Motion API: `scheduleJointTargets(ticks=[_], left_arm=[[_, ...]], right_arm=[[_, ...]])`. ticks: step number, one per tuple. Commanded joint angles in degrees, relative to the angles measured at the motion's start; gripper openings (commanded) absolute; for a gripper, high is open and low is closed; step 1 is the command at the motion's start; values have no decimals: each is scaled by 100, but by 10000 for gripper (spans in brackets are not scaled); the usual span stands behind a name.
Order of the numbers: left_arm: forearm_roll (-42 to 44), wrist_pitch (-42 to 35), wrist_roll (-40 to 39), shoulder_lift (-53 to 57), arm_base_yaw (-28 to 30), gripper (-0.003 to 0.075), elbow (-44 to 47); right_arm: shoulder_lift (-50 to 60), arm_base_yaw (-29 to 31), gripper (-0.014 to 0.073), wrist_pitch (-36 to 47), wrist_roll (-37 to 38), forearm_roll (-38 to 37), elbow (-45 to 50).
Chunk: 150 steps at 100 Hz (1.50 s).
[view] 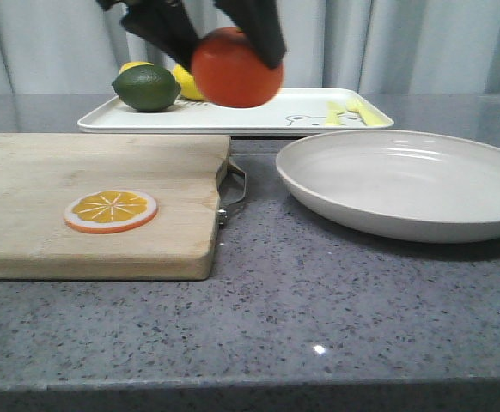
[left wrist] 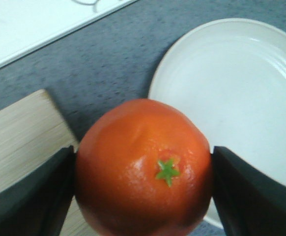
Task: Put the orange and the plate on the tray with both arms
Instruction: 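Carry the orange with the left gripper onto the white plate and release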
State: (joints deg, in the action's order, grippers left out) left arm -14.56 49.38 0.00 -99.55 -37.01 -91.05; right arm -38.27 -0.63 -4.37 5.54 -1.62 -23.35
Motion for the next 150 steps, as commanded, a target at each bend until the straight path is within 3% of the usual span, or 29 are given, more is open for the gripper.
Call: scheduleJointTargets(ticks=[1,28,63,92,130,150], left_arm=[[-158,-89,0,-52,-313,316,-509],[-310,340,0,-979,-906,316,-1580],[-338,292,257,-1264,-1049,322,-1698],[-338,262,302,-1264,-1049,524,-1698],[-338,232,302,-1264,-1049,533,-1698],[-288,232,355,-1264,-1049,574,-1698]], right_arm=[[-42,8,-59,476,12,-47,-208],[-42,8,-59,476,12,-47,-208],[-42,8,-59,476,12,-47,-208],[-42,8,-59,476,12,-47,-208],[-42,8,-59,476,12,-47,-208],[-42,8,-59,476,12,-47,-208]])
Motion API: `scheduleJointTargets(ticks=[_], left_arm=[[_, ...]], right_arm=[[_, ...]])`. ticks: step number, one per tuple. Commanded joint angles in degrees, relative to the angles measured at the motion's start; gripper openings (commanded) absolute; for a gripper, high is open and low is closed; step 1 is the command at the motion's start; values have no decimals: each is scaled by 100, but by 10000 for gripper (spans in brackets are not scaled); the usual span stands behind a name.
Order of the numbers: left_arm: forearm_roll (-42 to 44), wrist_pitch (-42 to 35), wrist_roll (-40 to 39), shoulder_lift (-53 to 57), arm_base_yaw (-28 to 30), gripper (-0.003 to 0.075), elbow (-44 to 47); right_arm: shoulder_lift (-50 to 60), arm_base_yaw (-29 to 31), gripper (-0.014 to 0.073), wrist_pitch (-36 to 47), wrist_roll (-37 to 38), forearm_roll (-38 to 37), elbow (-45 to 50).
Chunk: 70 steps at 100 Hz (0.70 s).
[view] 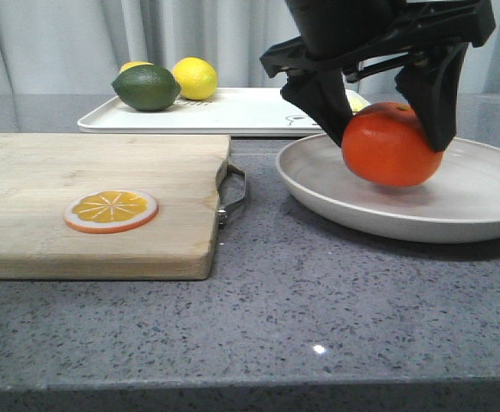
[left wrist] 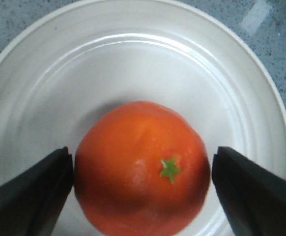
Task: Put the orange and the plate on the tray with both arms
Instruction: 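Carry the orange with the left gripper onto the white plate and release, then lift the left gripper away from the plate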
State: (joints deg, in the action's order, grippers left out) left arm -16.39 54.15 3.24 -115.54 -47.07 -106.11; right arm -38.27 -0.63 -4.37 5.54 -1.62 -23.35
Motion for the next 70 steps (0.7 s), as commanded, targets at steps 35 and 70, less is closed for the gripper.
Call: scheduleJointTargets(ticks=[35,70], left_arm=[[-105,-134,31,368,-43,567,-340],[-127,107,31,817,347,330,-739]], right_arm=[[-42,8,-59,470,12,-47,-208],[-42,8,-59,474,12,-47,-208]])
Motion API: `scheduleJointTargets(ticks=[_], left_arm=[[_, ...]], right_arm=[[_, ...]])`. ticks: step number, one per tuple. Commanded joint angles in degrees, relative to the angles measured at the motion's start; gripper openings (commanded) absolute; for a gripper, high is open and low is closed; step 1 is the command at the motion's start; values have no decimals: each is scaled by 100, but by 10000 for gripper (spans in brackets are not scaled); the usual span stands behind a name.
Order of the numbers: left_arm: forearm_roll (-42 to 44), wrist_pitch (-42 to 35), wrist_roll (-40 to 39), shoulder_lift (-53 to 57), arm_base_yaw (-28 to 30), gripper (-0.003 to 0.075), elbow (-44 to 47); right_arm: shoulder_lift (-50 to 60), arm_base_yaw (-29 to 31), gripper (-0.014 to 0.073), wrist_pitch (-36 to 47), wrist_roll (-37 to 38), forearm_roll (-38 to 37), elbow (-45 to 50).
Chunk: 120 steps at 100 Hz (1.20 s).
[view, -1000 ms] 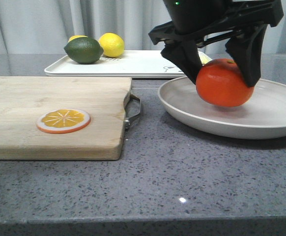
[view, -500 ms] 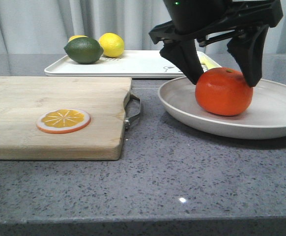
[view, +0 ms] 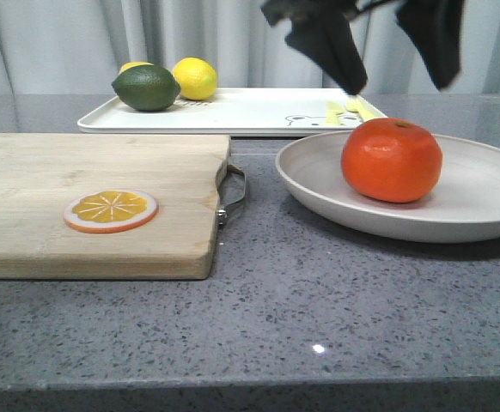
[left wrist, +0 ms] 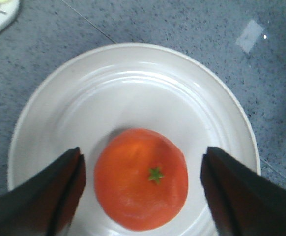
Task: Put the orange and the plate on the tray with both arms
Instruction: 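Lift the left gripper away from the plate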
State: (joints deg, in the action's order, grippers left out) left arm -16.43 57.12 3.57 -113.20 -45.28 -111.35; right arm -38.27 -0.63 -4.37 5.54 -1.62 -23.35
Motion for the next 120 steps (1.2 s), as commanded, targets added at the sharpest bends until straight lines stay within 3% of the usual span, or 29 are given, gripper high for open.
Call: scheduleJointTargets(ticks=[1,12,23,48,62,78,120], left_arm=[[-136,-190,-2,602,184,318,-215],[-136,-141,-2,899,444,124,-215],[-136,-100,40,1220,667,-16,-215],[-21,376,288,1840,1074,-19,-124],[-21,271,298,2260,1296,-19,325],[36,164,298,2816,1444,-19,1093],[169,-1122,298,4931,2015,-19,3929]], right_arm=[[-42,8,-59,474,12,-47,-208],[-42,8,-59,474,12,-47,-203],[-42,8,-59,469,12,-47,-198],[-42,8,-59,437,12,-42,-198],[-42,8,-59,437,12,-42,-198],[-42,8,-59,367,12,-42,-198],[-42,8,-59,85,12,-42,-198]])
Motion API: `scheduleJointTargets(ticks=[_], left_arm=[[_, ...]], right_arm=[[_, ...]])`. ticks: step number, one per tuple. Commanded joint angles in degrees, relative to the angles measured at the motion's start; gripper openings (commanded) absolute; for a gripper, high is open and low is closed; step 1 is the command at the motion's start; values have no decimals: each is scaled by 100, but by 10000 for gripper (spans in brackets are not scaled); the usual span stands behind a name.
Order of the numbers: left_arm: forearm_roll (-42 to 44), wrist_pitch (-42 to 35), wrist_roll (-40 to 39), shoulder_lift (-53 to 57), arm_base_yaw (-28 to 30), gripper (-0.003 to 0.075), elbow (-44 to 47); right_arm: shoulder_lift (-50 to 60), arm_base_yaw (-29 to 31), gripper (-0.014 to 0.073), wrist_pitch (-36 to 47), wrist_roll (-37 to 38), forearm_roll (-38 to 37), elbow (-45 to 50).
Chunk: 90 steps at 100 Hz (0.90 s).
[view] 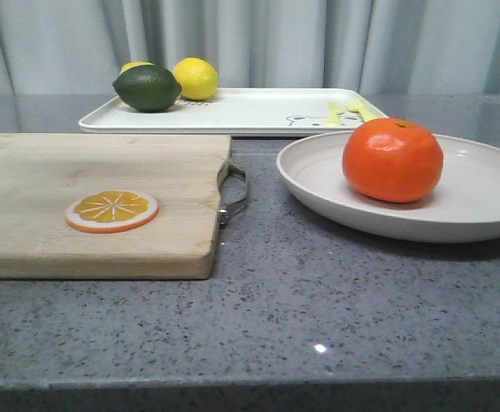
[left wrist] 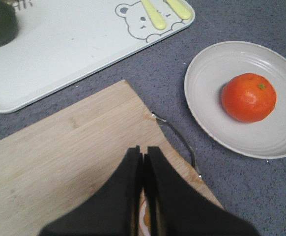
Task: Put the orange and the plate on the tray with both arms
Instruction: 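Lift the left gripper away from the plate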
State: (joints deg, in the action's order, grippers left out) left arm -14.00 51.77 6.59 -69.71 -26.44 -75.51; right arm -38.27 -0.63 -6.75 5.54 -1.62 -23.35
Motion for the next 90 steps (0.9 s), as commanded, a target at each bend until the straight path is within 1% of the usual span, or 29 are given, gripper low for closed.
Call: scheduleJointTargets(ticks=[1,26,47,64,68,76,81,82,83,87,88,90], left_arm=[[-74,-625,-4,623,143,-19,438],[-74,-1228,-28,1993,477,-19,2056],[-74,-1683,-38,3093,564,-19,3266],[-93,-1739,-151,3744,564,-19,3929],[-93,-1739,-172,3853,564,-19,4037],[-93,-1758,-172,4061,564,-19,4251],[-93,-1838,-172,4181,564,-19,4391],[-93,-1850,-172,4204,564,-19,4422],[-93,-1850,-172,4204,564,-19,4422],[-93,-1905,-172,4266,564,-19,4517],[-93,-1905,-172,4273,564,-19,4517],[-93,-1923,-172,4278,564,-19,4559]], right_arm=[[-42,8,-59,323,12,-42,-198],[-42,8,-59,234,12,-42,-215],[-135,8,-59,-377,12,-42,-506],[-406,8,-50,-1124,12,-36,-970],[-516,8,-32,-1315,12,-22,-1121],[-786,3,29,-1739,12,26,-1413],[-953,3,88,-1933,12,92,-1598],[-1003,-2,118,-1984,12,120,-1651],[-1028,-3,118,-2005,12,162,-1677],[-1179,-3,190,-2128,12,266,-1853],[-1204,-3,190,-2145,12,294,-1853],[-1281,-3,232,-2206,12,382,-1951]])
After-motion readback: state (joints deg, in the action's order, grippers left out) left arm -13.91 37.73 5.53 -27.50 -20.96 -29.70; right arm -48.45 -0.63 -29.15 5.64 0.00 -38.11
